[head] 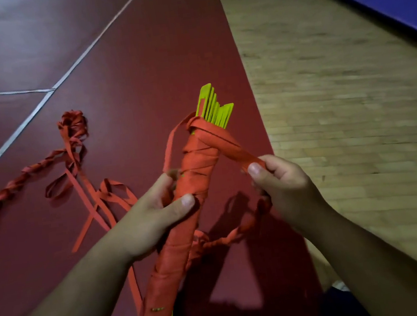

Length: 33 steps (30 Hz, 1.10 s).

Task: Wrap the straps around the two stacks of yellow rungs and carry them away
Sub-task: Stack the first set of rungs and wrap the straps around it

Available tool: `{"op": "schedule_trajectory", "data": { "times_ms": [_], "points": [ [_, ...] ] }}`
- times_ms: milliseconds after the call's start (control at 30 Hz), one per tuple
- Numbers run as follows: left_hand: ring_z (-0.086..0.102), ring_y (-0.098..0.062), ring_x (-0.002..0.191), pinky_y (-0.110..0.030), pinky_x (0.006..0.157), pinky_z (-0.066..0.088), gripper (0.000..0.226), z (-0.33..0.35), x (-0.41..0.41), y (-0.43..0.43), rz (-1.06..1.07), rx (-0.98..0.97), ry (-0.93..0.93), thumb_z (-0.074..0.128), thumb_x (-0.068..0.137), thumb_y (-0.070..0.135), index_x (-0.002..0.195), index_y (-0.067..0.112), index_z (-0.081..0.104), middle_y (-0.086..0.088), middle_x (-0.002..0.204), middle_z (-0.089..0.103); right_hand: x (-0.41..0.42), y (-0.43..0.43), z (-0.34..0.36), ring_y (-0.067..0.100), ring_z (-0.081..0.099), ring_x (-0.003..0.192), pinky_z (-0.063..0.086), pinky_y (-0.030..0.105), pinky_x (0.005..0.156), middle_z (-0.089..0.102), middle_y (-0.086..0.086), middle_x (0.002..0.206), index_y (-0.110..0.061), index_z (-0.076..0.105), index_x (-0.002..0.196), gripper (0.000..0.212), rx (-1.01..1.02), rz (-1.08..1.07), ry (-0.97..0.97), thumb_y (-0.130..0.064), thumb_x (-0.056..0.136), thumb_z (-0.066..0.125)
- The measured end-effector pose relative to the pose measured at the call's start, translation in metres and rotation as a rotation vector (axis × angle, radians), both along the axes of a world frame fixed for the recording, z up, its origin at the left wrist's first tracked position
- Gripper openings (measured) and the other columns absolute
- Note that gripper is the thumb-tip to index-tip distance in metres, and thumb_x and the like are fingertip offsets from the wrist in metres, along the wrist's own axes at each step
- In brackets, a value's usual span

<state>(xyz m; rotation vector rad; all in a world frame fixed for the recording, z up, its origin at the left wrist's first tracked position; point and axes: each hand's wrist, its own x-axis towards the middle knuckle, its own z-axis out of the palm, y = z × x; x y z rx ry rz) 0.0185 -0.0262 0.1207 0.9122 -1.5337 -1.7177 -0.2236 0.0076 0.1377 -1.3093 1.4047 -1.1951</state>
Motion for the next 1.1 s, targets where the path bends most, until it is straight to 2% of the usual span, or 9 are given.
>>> {"op": "schedule_trajectory", "data": {
  "times_ms": [200,300,433,533,600,867,967,1033,1100],
  "points": [
    [0.066,-0.030,0.069,-0.031,0.063,0.054,0.061,0.003,-0.014,0.006,-0.039,0.149,0.210,0.084,0.067,0.059,0.106,0.014,0.069,-0.025,0.084,0.063,0.005,-0.003,0.002,0.011,0.046,0.058,0.036,0.027,0.057,0.052,0.000,0.062,-0.026,0.068,0.067,0.039,0.040,0.013,-0.165,-0.051,0.089,0.047],
    [0.066,-0.033,0.083,-0.034,0.072,0.055,0.063,-0.001,-0.019,0.012,-0.085,0.209,0.203,0.083,0.068,0.058,0.103,0.008,0.071,-0.027,0.094,0.066,0.007,-0.004,0.000,0.009,0.038,0.054,0.030,0.028,0.052,0.044,-0.003,0.058,-0.023,0.055,0.063,0.037,-0.010,-0.015,-0.080,-0.049,0.088,0.053],
    [0.066,-0.023,0.067,-0.029,0.060,0.054,0.053,-0.005,-0.033,0.015,0.049,0.269,0.121,0.065,0.082,0.050,0.107,0.003,0.063,-0.022,0.084,0.063,0.006,-0.005,-0.005,0.007,0.040,0.055,0.031,0.028,0.052,0.044,-0.004,0.059,-0.017,0.060,0.071,0.030,-0.046,-0.138,0.047,-0.038,0.092,0.060],
    [0.066,-0.017,0.068,-0.033,0.068,0.055,0.063,-0.002,-0.037,0.007,0.074,0.105,-0.079,0.076,0.071,0.062,0.115,0.023,0.053,-0.014,0.096,0.064,0.008,-0.005,-0.004,0.006,0.037,0.053,0.028,0.027,0.049,0.041,-0.004,0.057,-0.015,0.059,0.072,0.026,-0.057,-0.162,0.080,-0.025,0.096,0.062],
    [0.064,-0.019,0.070,-0.037,0.064,0.053,0.058,-0.001,-0.033,0.011,0.046,-0.090,-0.152,0.082,0.066,0.047,0.111,0.029,0.051,-0.006,0.088,0.065,0.008,-0.004,0.000,0.006,0.035,0.052,0.028,0.025,0.047,0.040,-0.003,0.056,-0.012,0.058,0.074,0.025,-0.054,-0.144,0.034,-0.023,0.096,0.062],
    [0.069,-0.040,0.083,-0.040,0.064,0.059,0.065,0.009,-0.031,0.015,0.163,-0.046,0.014,0.070,0.078,0.049,0.119,0.001,0.054,-0.029,0.099,0.068,0.002,-0.003,0.006,0.010,0.061,0.064,0.048,0.022,0.062,0.065,-0.004,0.067,-0.019,0.064,0.087,0.009,-0.028,0.069,-0.003,-0.012,0.093,0.065],
    [0.071,-0.035,0.085,-0.039,0.064,0.058,0.063,0.009,-0.027,0.015,0.140,0.089,0.098,0.079,0.071,0.061,0.113,0.017,0.066,-0.023,0.091,0.070,-0.003,-0.004,0.006,0.012,0.052,0.060,0.044,0.026,0.058,0.058,-0.003,0.064,-0.020,0.063,0.086,0.014,0.018,0.129,0.060,-0.010,0.087,0.072],
    [0.070,-0.033,0.084,-0.038,0.068,0.056,0.028,0.010,-0.027,0.014,0.156,0.081,0.110,0.066,0.084,0.051,0.100,0.030,0.075,-0.017,0.089,0.070,-0.004,-0.004,0.004,0.012,0.048,0.056,0.041,0.028,0.056,0.055,-0.002,0.062,-0.020,0.060,0.082,0.016,0.046,0.140,0.182,-0.014,0.086,0.075],
    [0.065,-0.031,0.083,-0.035,0.072,0.054,0.026,0.008,-0.030,0.014,0.204,0.027,0.083,0.053,0.089,0.039,0.096,0.034,0.077,-0.018,0.092,0.069,-0.005,-0.004,0.001,0.006,0.051,0.054,0.040,0.027,0.055,0.061,-0.003,0.062,-0.019,0.058,0.084,0.015,0.067,0.171,0.259,-0.021,0.087,0.073]
  ]
}}
